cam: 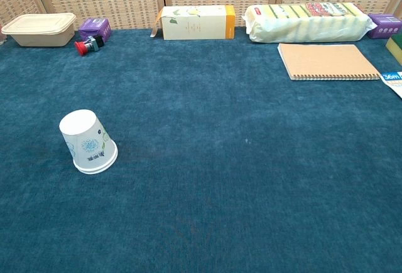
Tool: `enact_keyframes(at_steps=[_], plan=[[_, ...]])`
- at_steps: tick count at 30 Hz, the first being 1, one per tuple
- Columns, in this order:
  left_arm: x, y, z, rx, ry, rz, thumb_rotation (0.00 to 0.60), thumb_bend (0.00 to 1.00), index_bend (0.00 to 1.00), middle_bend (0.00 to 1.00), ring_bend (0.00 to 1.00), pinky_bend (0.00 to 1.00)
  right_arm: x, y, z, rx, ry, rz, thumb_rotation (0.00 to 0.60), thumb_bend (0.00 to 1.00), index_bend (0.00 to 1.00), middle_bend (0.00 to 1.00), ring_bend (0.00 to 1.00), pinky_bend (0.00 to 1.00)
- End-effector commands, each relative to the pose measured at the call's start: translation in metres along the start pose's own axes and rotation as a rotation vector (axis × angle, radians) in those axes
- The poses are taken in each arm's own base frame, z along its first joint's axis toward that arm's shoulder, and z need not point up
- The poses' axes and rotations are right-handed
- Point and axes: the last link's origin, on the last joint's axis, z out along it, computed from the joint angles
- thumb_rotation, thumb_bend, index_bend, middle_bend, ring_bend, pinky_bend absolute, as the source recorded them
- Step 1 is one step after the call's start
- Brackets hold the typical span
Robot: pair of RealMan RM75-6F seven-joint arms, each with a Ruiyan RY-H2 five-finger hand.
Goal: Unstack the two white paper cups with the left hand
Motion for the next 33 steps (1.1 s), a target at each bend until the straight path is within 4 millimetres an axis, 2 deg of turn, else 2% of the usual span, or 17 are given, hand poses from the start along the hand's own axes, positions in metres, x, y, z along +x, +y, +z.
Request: enact_keyframes(at_steps=[1,7,11,13,20,23,25,33], plan=[[0.0,0.0,0.0,0.006,-0.011,0.003,0.6,0.2,0.0,0.0,0.0,0.02,0.001,0.004,0.001,-0.038,0.047,-0.058,0.6,0.28,0.08,0.0,0.0,0.0],[0.0,0.003,0.001,-0.008,-0.02,-0.004,0.6,0.2,0.0,0.0,0.0,0.02,0.002,0.004,0.001,-0.062,0.063,-0.057,0.6,0.28,0.08,0.0,0.0,0.0],[-0.001,0.01,0.015,-0.055,-0.021,-0.018,0.6,0.2,0.0,0.0,0.0,0.02,0.006,0.005,0.001,-0.064,0.068,-0.045,0.6,0.28,0.08,0.0,0.0,0.0],[-0.003,0.029,0.04,-0.127,-0.078,-0.023,0.6,0.2,0.0,0.0,0.0,0.02,0.008,0.007,0.001,-0.064,0.065,-0.027,0.6,0.28,0.08,0.0,0.0,0.0],[-0.005,0.071,0.075,-0.219,-0.206,0.004,0.6,0.2,0.0,0.0,0.0,0.02,0.009,0.008,0.001,-0.065,0.05,-0.015,0.6,0.28,0.08,0.0,0.0,0.0],[-0.007,0.087,0.084,-0.249,-0.255,0.02,0.6,0.2,0.01,0.0,0.0,0.02,0.01,0.007,0.0,-0.058,0.051,-0.008,0.6,0.28,0.08,0.0,0.0,0.0],[-0.009,0.098,0.088,-0.263,-0.28,0.029,0.6,0.2,0.05,0.0,0.0,0.02,0.011,0.007,-0.001,-0.056,0.055,-0.002,0.6,0.28,0.08,0.0,0.0,0.0],[-0.016,0.119,0.095,-0.259,-0.321,0.073,0.6,0.2,0.16,0.0,0.0,0.02,0.014,0.01,0.0,-0.063,0.058,0.015,0.6,0.28,0.08,0.0,0.0,0.0]])
